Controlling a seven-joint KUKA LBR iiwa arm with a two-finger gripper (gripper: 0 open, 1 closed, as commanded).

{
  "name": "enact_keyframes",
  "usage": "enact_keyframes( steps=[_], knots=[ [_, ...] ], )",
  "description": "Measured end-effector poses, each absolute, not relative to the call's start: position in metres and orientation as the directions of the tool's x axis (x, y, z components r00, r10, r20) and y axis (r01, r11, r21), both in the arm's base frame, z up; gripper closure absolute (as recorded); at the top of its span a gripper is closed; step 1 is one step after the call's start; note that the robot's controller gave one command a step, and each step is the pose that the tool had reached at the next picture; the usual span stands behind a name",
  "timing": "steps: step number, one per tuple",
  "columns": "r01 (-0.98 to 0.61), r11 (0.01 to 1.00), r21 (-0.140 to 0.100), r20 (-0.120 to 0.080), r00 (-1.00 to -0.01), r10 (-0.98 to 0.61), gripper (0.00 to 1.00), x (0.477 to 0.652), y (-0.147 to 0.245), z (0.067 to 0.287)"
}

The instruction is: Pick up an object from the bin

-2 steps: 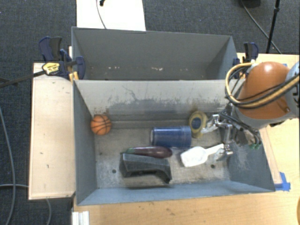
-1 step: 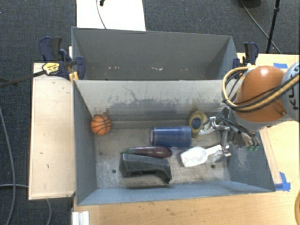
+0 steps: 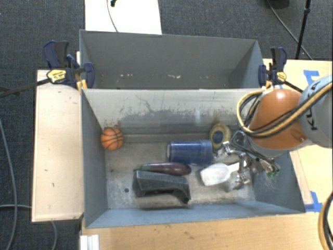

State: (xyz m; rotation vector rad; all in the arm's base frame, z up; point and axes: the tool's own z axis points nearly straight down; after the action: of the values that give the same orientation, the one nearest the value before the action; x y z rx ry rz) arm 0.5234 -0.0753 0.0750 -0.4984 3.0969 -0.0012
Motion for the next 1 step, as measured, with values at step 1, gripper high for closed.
enact_keyframes(
  steps=[1],
  knots=[
    [-0.315, 0.949, -0.001, -0.004, -0.949, -0.315, 1.00, 0.5238, -0.0759, 0.0809]
  ],
)
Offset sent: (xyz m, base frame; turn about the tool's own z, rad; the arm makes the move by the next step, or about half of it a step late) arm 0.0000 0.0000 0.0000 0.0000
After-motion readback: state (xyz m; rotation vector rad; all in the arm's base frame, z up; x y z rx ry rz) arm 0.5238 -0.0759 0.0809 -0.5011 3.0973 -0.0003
